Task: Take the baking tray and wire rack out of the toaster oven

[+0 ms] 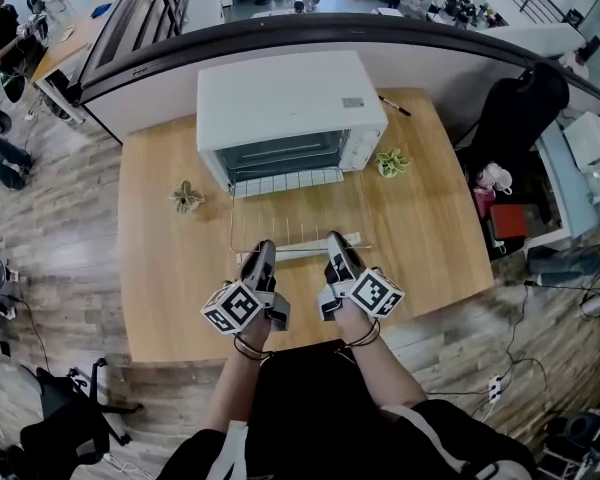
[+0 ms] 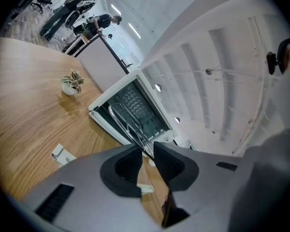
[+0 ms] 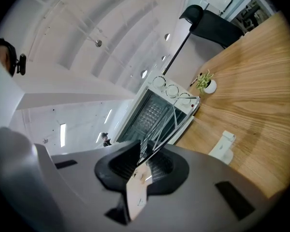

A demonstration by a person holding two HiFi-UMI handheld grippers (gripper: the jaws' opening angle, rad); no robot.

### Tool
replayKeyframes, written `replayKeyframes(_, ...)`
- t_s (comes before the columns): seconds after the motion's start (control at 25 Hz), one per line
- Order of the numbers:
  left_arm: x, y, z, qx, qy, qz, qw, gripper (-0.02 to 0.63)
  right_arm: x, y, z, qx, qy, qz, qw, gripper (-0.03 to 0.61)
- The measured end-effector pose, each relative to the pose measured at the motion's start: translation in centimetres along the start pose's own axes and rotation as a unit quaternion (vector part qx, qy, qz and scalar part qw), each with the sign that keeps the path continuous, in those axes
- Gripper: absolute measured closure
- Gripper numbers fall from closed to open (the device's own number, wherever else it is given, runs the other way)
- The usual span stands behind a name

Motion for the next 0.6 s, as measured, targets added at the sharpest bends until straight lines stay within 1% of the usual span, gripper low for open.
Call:
replayKeyframes(0.24, 3.6, -0.1, -3.1, 0.042, 0.005, 0.035, 0.9985, 0.535, -2.1, 5.8, 0.2, 0.032, 0.023, -0.04, 0.998, 0.526)
replayKeyframes(0.4, 6.8, -0.9, -4.9, 0.063, -0.002, 0.073, 0.9953, 0.535, -3.0, 10.0, -1.1, 0.063, 0.025, -0.068, 0.995, 0.523)
replayKeyframes(0.6, 10.8, -3.3, -7.5, 0.086, -0.009, 0.122, 0.9887, 0.534, -5.3, 14.5, -3.5, 0.102, 0.025, -0.106, 0.989, 0.522)
Point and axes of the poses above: the fingertips, and each gripper's own axes: y backward along the fingers, z to its left, x out of its underside, the point moved 8 cm from there along y, backward along the fingers, and after that the axes turned 6 degrees about -x, right-handed, at the moved point
